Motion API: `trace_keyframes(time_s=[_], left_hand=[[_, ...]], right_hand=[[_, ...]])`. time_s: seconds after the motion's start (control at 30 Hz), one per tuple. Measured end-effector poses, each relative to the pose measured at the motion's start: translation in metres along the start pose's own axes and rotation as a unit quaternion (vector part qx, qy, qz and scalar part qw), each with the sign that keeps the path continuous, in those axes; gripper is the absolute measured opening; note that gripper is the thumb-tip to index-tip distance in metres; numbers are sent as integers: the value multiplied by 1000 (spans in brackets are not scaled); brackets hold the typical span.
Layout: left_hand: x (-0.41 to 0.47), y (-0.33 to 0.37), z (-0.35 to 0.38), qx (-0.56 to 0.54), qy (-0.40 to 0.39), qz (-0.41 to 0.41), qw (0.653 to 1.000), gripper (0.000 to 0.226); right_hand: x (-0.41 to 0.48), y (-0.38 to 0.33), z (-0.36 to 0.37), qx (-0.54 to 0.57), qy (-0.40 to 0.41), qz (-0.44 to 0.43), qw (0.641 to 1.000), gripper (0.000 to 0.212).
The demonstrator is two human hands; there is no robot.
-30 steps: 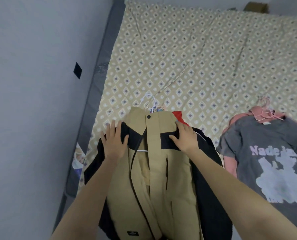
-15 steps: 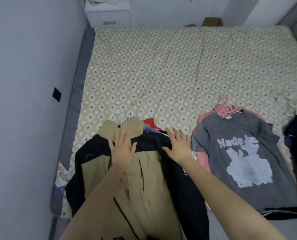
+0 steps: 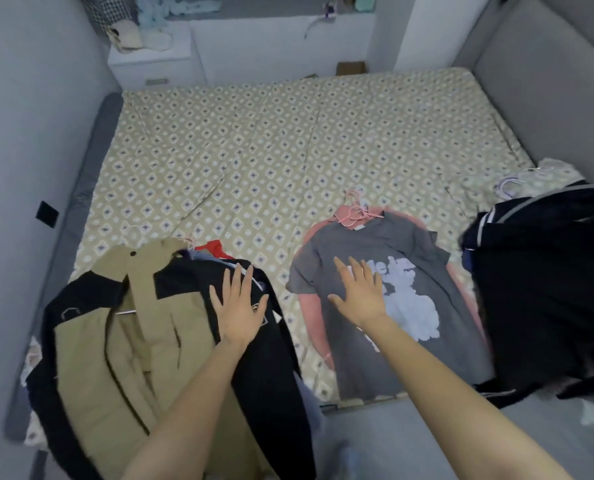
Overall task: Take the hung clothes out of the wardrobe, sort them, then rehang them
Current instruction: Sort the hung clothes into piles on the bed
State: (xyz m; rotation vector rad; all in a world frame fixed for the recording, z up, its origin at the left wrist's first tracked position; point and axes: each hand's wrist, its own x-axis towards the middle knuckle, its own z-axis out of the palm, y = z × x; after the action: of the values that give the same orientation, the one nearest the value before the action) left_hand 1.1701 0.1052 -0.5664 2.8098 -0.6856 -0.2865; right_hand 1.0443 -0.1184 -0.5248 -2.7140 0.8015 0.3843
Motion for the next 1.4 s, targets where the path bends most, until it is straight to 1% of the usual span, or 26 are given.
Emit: trace_keyframes(time_s=[0.1, 0.27, 0.33, 0.43, 0.47, 0.6, 0.73, 0.93, 1.07, 1.23, 1.4], left_hand=[[-16, 49, 15, -8, -27, 2, 1000, 67], [-24, 107, 26, -2, -40, 24, 999, 70], [-22, 124, 26, -10, -35, 32, 999, 72], [-18, 143, 28, -12, -22, 51, 998, 86], [-15, 148, 30, -11, -23, 50, 998, 87], [4, 158, 44, -6, -42, 35, 998, 76], [34, 171, 60, -20, -69, 20, 997, 75], [92, 195, 86, -73, -81, -18, 994, 75], [121, 204, 103, -57, -99, -35, 993, 75], [139, 213, 133, -46, -147, -50, 987, 77], [171, 222, 161, -39, -160, -73, 984, 76]], right_hand=[[-16, 52, -10, 10, 4, 15, 1000, 79], [-31, 118, -23, 16, 10, 42, 999, 76], [-32, 135, -26, 12, 8, 54, 998, 76], [-29, 154, -24, 19, 6, 69, 997, 76], [-27, 160, -23, 28, 3, 73, 997, 76], [-13, 175, -19, 39, -7, 79, 996, 76], [14, 189, -20, 47, -12, 83, 995, 75], [77, 208, -27, 77, -19, 81, 994, 75], [114, 224, -32, 81, -22, 75, 994, 74], [160, 250, -29, 136, -23, 100, 985, 78], [215, 273, -15, 106, -30, 71, 991, 81]])
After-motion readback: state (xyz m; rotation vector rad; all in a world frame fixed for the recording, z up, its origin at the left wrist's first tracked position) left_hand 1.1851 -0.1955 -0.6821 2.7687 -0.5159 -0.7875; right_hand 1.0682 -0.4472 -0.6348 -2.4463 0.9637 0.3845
